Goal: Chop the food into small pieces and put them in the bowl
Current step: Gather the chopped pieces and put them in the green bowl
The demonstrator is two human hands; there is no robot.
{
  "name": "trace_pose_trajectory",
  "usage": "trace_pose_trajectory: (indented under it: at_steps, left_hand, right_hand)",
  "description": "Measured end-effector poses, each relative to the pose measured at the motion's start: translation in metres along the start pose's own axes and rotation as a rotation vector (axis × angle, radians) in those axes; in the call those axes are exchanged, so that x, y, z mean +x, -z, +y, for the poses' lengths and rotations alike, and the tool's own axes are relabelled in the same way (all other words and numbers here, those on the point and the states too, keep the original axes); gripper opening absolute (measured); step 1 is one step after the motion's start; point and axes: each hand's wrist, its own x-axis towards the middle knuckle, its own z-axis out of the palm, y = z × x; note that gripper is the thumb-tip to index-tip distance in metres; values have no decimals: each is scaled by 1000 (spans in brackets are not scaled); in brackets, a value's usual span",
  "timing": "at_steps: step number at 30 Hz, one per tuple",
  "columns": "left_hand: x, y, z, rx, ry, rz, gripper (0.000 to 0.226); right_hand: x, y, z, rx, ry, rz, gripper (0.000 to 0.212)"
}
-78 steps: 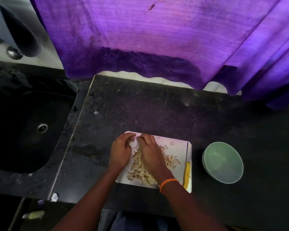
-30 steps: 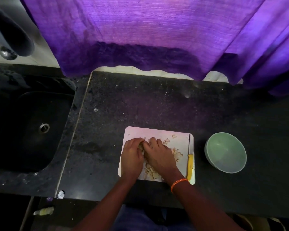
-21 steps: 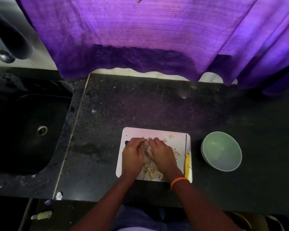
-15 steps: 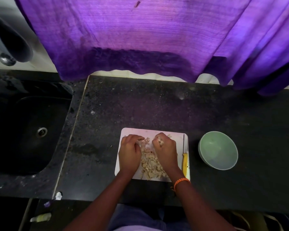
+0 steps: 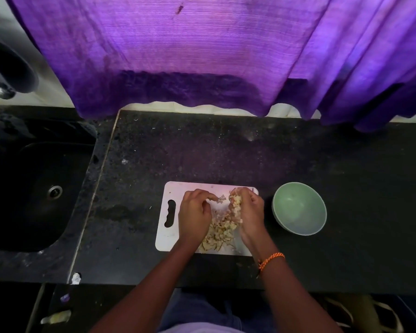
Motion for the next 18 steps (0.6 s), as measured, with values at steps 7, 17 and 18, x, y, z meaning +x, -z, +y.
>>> trace_pose_trajectory:
  at_steps: [7, 17, 18]
  left_hand:
    - [-1, -13, 17, 0, -3, -17, 40]
    - [7, -25, 31, -18, 18, -33, 34]
    - [6, -26, 31, -20, 16, -33, 34]
  right_hand:
    - [7, 34, -28, 99, 85, 54, 21]
    - [41, 112, -40, -145, 75, 522, 24]
    - [45, 116, -38, -220, 82, 517, 25]
